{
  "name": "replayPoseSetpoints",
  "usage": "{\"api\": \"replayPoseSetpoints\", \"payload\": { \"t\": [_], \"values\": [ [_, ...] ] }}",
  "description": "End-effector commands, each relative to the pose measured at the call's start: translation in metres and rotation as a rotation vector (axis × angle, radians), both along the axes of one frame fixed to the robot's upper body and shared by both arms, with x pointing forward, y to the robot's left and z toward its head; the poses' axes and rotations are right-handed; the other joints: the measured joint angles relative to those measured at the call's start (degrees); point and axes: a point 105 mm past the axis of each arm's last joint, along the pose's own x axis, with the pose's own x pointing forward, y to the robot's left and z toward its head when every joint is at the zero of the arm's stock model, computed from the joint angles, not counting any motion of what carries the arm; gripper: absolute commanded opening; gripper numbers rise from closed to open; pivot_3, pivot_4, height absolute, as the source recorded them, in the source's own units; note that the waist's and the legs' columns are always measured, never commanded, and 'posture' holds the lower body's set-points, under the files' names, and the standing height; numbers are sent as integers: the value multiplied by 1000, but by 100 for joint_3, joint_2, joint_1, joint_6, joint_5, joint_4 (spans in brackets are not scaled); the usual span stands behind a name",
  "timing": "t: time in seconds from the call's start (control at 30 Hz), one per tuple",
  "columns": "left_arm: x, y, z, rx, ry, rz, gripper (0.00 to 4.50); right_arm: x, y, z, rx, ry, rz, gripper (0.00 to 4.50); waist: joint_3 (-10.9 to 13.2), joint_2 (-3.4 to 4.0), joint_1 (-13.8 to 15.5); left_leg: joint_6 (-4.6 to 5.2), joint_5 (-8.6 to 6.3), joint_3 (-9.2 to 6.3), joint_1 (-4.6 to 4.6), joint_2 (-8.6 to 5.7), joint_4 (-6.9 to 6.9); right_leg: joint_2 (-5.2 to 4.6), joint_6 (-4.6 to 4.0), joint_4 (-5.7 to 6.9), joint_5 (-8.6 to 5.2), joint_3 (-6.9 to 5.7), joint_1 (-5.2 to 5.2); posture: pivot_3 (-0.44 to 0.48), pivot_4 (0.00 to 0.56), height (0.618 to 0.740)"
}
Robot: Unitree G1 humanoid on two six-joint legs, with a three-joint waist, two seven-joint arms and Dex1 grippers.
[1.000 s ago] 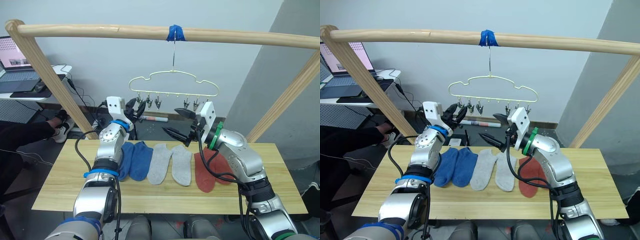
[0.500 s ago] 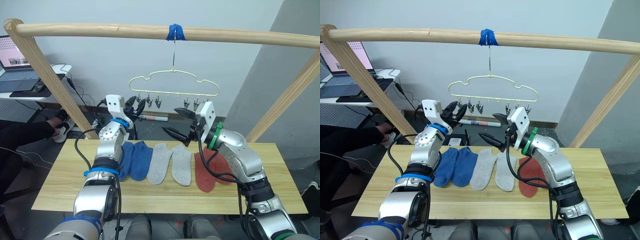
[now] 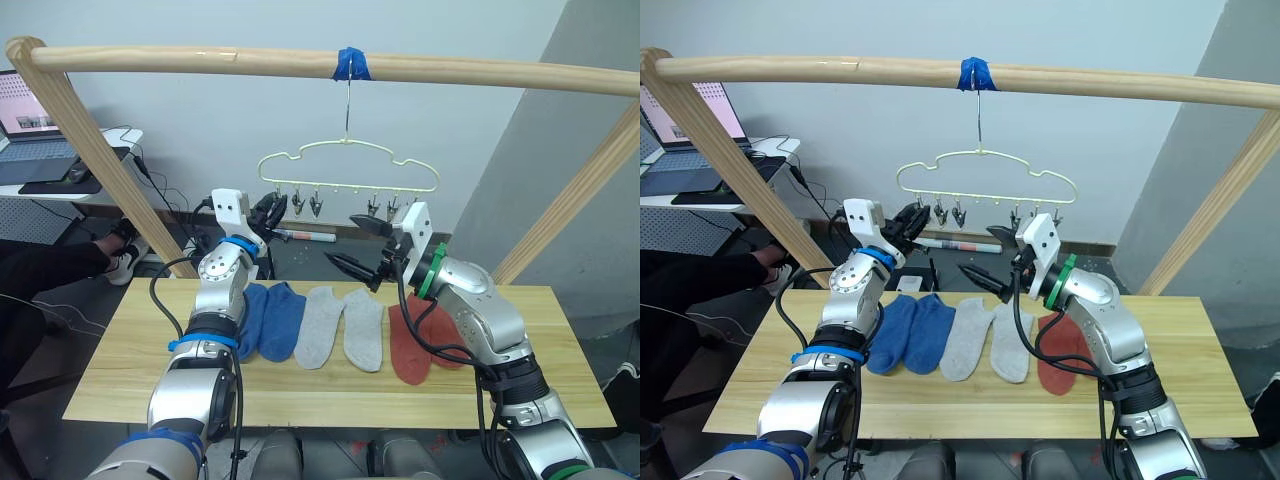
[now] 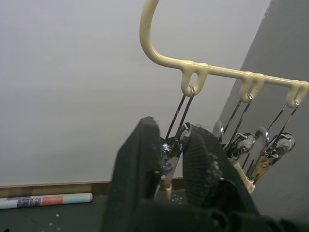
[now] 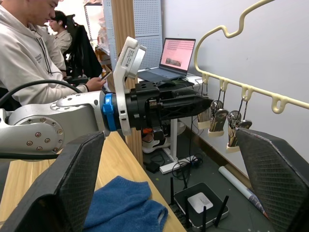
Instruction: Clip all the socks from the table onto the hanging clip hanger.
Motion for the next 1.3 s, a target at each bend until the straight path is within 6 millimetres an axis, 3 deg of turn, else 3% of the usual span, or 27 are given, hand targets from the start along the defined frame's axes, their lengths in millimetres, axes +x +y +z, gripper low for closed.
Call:
{"api": "replayPoseSetpoints", "payload": {
  "t": [0.03, 0.23, 0.3, 0.43, 0.57, 0.73, 0.87, 1.13, 1.3],
  "values": [
    [0, 3, 23, -4, -85, -1, 181, -1, -1, 18, 38, -60, 3, 4500, 0, 0, 0, 0, 0, 0, 0, 0, 0, 0, 0, 0, 0, 0, 0, -24, 120, 740],
    [-3, 6, 29, 41, -100, -10, 28, 7, -14, 3, 5, -16, -74, 4500, 1, 0, 3, 0, 0, 0, -1, 0, -1, 0, 0, 0, 0, 1, -3, -15, 123, 740],
    [-5, 5, 28, 57, -78, -35, 28, 15, -32, -20, -62, 36, -166, 4500, 2, -1, 16, -1, 0, 0, -4, 1, -3, 0, 0, -2, 0, 0, -4, -6, 125, 740],
    [-18, 5, 21, 66, 30, -134, 28, 37, -103, -88, -280, 221, -464, 4500, 3, 0, 28, -3, -2, 3, -6, -1, -3, -5, 0, -11, 0, 1, -1, 3, 131, 740],
    [-33, 4, 22, 37, 128, -221, 28, 44, -148, -125, -352, 365, -620, 4500, 31, 6, -1, -4, -2, 5, -5, 1, -4, -5, -2, -2, 1, 2, -7, 8, 132, 740],
    [-46, 2, 24, 29, 189, -273, 28, 48, -180, -156, -510, 419, -673, 4500, 59, 11, -123, -3, -2, 6, 2, 3, -6, -1, 0, 8, -1, 9, -8, 16, 129, 740],
    [-50, 0, 24, 26, 206, -279, 28, 49, -188, -170, -616, 424, -642, 4500, 89, 7, -126, -3, -2, 9, 0, 1, -5, -2, 0, 5, 0, 11, -8, 30, 127, 740],
    [-57, -2, 21, 28, 222, -294, 28, 40, -180, -188, -791, 407, -465, 4500, 94, 2, -107, -6, -2, 8, 1, 2, -10, -5, -11, 3, 6, 8, -7, 41, 124, 740],
    [-57, -2, 21, 33, 226, -294, 28, 34, -180, -195, -801, 449, -424, 4500, 94, 2, -101, -6, -2, 4, 14, 1, -9, -5, -7, 2, 4, 4, 11, 43, 123, 740]
  ]
}}
